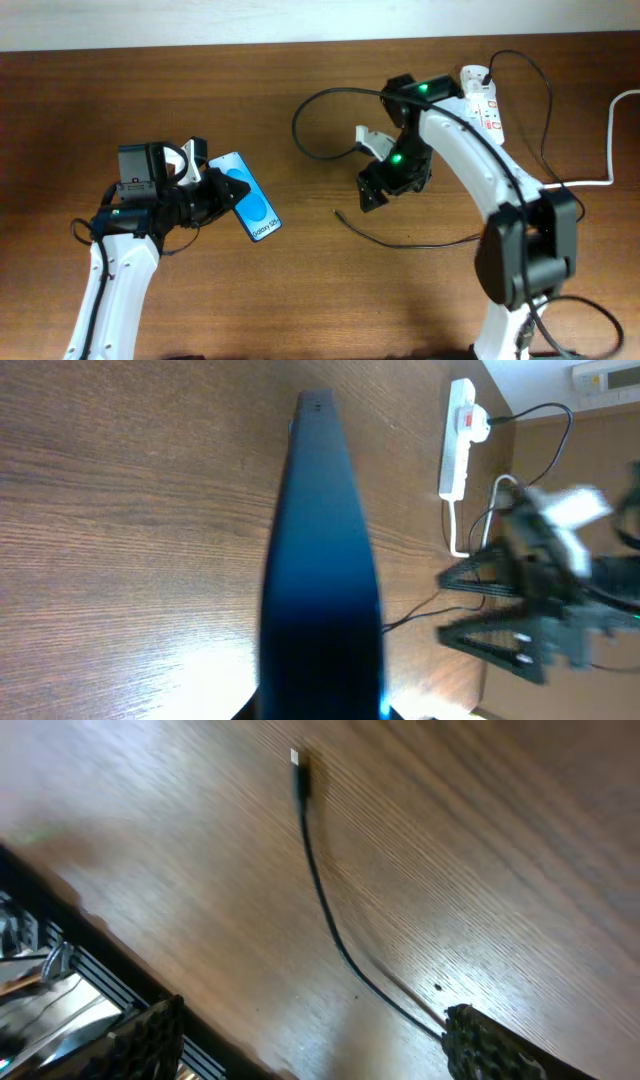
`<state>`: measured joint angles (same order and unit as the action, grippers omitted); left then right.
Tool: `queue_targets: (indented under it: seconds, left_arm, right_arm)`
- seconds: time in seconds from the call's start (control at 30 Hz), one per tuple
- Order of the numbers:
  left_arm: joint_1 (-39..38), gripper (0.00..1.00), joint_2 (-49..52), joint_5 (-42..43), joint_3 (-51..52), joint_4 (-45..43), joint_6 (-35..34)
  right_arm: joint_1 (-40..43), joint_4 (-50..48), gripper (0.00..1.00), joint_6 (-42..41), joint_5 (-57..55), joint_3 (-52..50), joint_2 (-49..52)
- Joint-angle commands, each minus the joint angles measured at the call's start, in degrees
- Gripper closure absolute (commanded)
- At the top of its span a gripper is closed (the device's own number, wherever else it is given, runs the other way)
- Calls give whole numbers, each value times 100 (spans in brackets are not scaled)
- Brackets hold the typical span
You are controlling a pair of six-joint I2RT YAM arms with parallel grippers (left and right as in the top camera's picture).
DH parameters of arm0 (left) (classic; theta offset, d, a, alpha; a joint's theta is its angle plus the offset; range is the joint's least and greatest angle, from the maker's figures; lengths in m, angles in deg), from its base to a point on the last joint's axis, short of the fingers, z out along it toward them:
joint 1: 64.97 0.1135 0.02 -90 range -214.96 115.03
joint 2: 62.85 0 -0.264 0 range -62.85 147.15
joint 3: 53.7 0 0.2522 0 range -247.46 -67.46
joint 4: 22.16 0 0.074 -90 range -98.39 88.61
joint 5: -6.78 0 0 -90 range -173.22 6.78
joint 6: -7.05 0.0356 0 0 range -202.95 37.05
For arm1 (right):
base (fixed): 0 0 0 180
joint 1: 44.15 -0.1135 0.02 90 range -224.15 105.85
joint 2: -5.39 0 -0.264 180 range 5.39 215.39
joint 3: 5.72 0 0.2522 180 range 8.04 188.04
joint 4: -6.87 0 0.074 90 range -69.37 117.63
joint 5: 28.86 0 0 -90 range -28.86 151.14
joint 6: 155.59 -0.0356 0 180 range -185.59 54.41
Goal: Plug charger to phone and switch on socket
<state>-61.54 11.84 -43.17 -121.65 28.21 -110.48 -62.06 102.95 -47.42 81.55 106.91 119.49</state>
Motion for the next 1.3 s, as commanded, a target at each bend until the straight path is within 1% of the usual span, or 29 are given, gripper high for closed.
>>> queue_targets:
  seconds: [0.0,0.07,0.13,0.17,0.23,0.3,0.33,0.4,0.47,0.63,0.67,0.7,0.73,0.77,0.83,0.9,1.0,1.03,1.1,1.17,1.2,1.27]
  left_arm:
    - [315,90,-2,68,-175,203,22]
    - [542,89,-2,70,-175,297,39]
    - [627,88,-2,92,-175,330,39]
    - [627,88,-2,87,-175,330,39]
    - [623,88,-2,87,-175,330,39]
    - [623,89,-2,87,-175,330,37]
    - [623,88,-2,90,-175,332,37]
    - [623,89,-2,87,-175,337,37]
    - [623,90,-2,87,-175,339,37]
    - [660,90,-2,48,-175,356,109]
    - [686,90,-2,44,-175,358,190]
    - [715,90,-2,42,-175,365,243]
    - [765,90,-2,15,-175,387,297]
    - [813,89,-2,-94,-175,442,299]
    - [881,88,-2,-317,-175,542,315]
    - [914,88,-2,-343,-175,575,367]
    - [914,87,-2,-345,-175,619,407]
    - [911,88,-2,-343,-175,616,407]
    - [911,87,-2,-343,-175,616,409]
    - [911,87,-2,-343,-175,616,407]
    - [911,88,-2,-343,-175,616,407]
    - [911,88,-2,-341,-175,619,407]
  right_arm:
    - [-173,-420,2,13,-28,15,-223]
    - [-214,-785,2,13,81,-245,-168]
    - [-251,-944,1,-85,79,-468,-70]
    - [-271,-1029,7,-208,79,-546,-48]
    - [-317,-1224,24,-262,74,-697,-37]
    - [-474,-1462,32,-267,-13,-946,-37]
    - [-566,-1547,32,-267,-92,-1051,-37]
    - [-800,-1814,32,-321,-612,-1314,-37]
    - [-1060,-2376,32,-964,-1847,-1740,-37]
    - [-1320,-3084,32,-1012,-1921,-2308,-37]
    - [-1322,-3178,35,-1010,-1919,-2350,-35]
    - [-1320,-3285,42,-1012,-1917,-2393,-35]
    - [-1322,-3366,51,-1010,-1908,-2433,-35]
    - [-1322,-3397,54,-1008,-1840,-2455,-35]
    - [-1327,-3392,53,-944,-1591,-2463,-35]
    - [-1327,-3351,52,-944,-1473,-2463,-35]
    - [-1327,-3213,48,-944,-1462,-2461,-37]
    - [-1327,-3200,38,-944,-1482,-2439,-37]
    - [-1320,-3093,33,-946,-1508,-2243,-39]
    - [-1320,-2809,34,-944,-1508,-1882,-39]
    - [-1333,-2721,37,-946,-1488,-1718,-39]
    - [-1392,-2767,42,-946,-1390,-1694,-37]
